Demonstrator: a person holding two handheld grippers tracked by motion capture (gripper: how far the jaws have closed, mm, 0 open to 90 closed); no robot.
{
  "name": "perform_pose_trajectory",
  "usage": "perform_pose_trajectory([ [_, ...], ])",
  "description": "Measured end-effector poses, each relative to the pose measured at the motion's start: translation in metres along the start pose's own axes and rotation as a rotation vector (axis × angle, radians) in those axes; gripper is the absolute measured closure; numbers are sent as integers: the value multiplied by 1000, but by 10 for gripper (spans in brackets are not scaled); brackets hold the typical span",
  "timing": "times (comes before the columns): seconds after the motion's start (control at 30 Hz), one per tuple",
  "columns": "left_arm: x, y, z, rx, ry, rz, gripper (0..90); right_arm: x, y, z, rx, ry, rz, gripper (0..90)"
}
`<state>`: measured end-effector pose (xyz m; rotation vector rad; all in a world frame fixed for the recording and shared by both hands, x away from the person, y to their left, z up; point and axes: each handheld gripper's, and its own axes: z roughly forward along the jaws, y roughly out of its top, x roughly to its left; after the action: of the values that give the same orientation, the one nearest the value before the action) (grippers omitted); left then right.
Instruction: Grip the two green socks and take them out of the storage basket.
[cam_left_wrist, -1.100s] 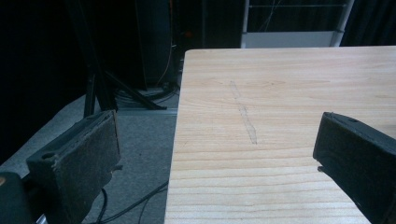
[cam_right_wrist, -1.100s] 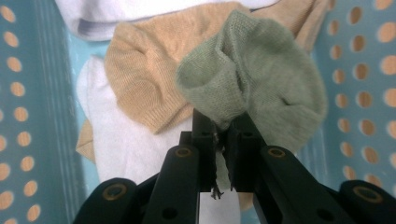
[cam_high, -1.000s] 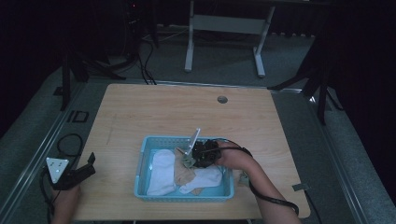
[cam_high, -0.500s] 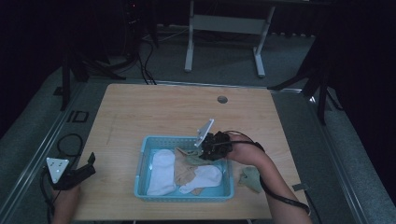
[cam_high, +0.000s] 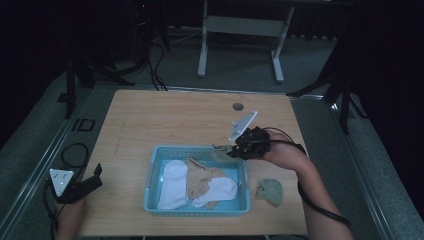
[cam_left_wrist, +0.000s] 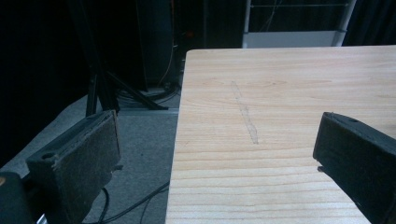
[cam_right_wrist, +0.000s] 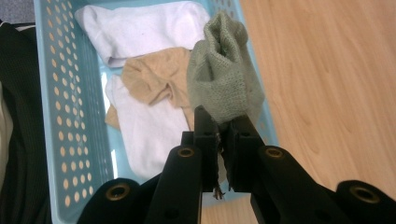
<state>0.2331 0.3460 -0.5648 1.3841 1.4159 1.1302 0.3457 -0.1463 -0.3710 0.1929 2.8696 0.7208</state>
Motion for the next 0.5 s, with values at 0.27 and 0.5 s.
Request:
perform_pose_trajectory([
  [0.27, 0, 0, 0, -2, 3, 3, 4, -12, -22, -27, -35, -69, 64, 842],
  [0.5, 0, 0, 0, -1, 3, -3, 4, -24, -54, -37, -34, -110, 134, 841],
])
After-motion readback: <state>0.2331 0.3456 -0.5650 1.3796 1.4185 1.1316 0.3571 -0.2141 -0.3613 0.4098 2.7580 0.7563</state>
